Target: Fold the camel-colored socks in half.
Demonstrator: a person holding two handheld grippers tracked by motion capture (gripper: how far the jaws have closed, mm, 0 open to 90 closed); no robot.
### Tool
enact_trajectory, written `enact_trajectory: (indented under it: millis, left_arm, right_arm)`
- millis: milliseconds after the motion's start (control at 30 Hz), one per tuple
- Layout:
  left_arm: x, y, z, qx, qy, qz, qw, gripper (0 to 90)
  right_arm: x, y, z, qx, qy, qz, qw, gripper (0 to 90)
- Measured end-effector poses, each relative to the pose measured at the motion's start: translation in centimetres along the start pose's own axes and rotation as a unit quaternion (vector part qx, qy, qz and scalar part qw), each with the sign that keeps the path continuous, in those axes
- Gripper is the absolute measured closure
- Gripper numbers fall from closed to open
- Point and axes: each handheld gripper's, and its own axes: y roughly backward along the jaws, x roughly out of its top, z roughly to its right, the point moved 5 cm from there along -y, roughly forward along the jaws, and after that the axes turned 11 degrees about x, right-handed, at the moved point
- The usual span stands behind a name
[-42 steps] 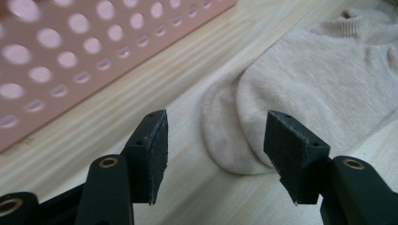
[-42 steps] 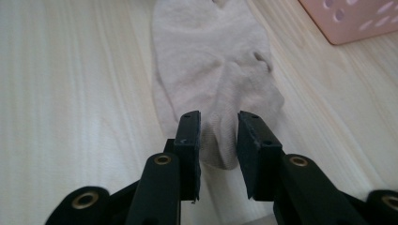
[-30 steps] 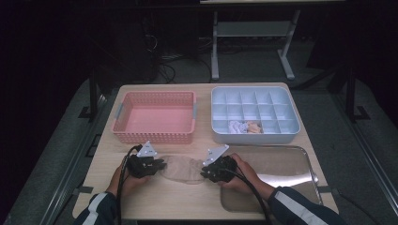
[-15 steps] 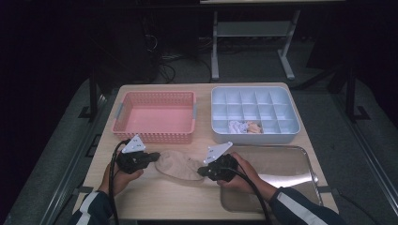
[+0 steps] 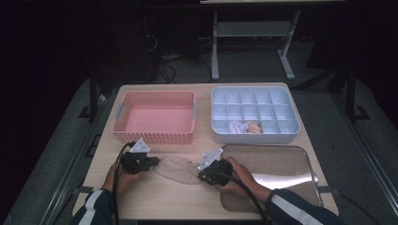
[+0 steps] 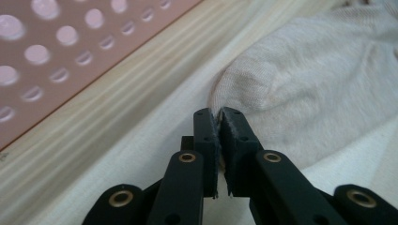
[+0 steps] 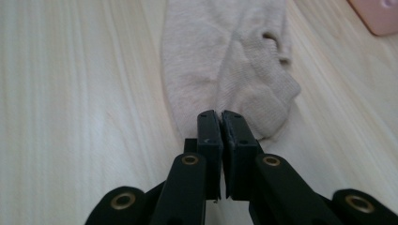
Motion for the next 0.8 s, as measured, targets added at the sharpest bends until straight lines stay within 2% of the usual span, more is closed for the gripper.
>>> enact_trajectory:
  millis: [67,133,167,200,267,300,367,400,433,467,500,533,567,600,633,700,800]
  left_arm:
    - [-0.1,0.2,0.5,-0.009,-0.005,-0.002,0.9999,84.6]
    - [-0.2,0.3,1.0,-0.019,0.005,0.001,0.9998,84.6]
    - [-0.3,0.3,1.3,-0.026,0.010,0.002,0.9996,85.0]
    - [-0.4,0.4,1.5,-0.030,0.011,0.005,0.9995,85.1]
    - [-0.4,0.4,1.8,-0.029,0.013,0.007,0.9995,84.5]
    - [-0.4,0.5,2.0,-0.023,0.014,0.006,0.9996,83.4]
    - [-0.4,0.6,2.2,-0.028,0.019,0.012,0.9993,82.1]
    - [-0.4,0.7,2.3,-0.023,0.016,0.010,0.9996,80.8]
    - [-0.4,0.7,2.3,-0.023,0.016,0.010,0.9996,75.5]
    - [-0.3,0.8,2.2,-0.010,0.015,0.008,0.9998,74.1]
    - [-0.2,0.9,2.2,-0.011,0.019,0.014,0.9997,74.1]
    - [0.1,1.6,2.0,-0.002,0.029,0.029,0.9992,69.5]
    - [0.1,1.6,2.0,-0.002,0.029,0.029,0.9992,59.2]
    - [0.2,1.9,1.9,0.005,0.036,0.035,0.9987,59.2]
    - [0.3,2.2,1.7,0.006,0.045,0.043,0.9980,54.4]
    - [0.4,2.5,1.4,0.022,0.058,0.049,0.9969,43.6]
    - [0.4,2.3,1.2,0.030,0.073,0.051,0.9956,34.5]
  right_arm:
    - [-0.4,0.3,0.4,0.007,-0.011,0.001,0.9999,86.1]
    - [-0.9,0.7,0.8,0.004,-0.010,-0.003,0.9999,86.0]
    - [-1.1,1.0,1.0,0.007,-0.020,-0.002,0.9998,86.0]
    - [-1.3,1.1,1.3,0.005,-0.016,-0.003,0.9998,85.9]
    - [-1.5,1.3,1.6,0.002,-0.019,-0.003,0.9998,85.5]
    - [-1.6,1.4,1.6,0.002,-0.023,-0.003,0.9997,84.8]
    - [-1.6,1.5,1.6,0.000,-0.021,-0.003,0.9998,84.6]
    - [-1.6,1.6,1.7,-0.002,-0.018,-0.005,0.9998,83.8]
    - [-1.6,1.6,1.7,-0.002,-0.018,-0.005,0.9998,83.8]
    - [-1.6,1.8,1.8,-0.006,-0.015,-0.004,0.9999,79.7]
    - [-1.6,1.8,1.8,-0.006,-0.015,-0.004,0.9999,79.7]
    - [-1.6,2.2,1.9,-0.005,-0.021,0.006,0.9998,78.1]
    - [-1.6,2.2,1.9,-0.005,-0.021,0.006,0.9998,78.1]
    - [-1.4,2.7,2.0,-0.005,-0.023,0.016,0.9996,73.5]
    - [-1.2,3.2,2.0,-0.008,-0.025,0.026,0.9993,72.5]
    - [-0.8,3.9,2.0,-0.018,-0.026,0.046,0.9985,72.9]
    - [0.0,4.3,1.9,-0.023,-0.017,0.075,0.9968,75.6]
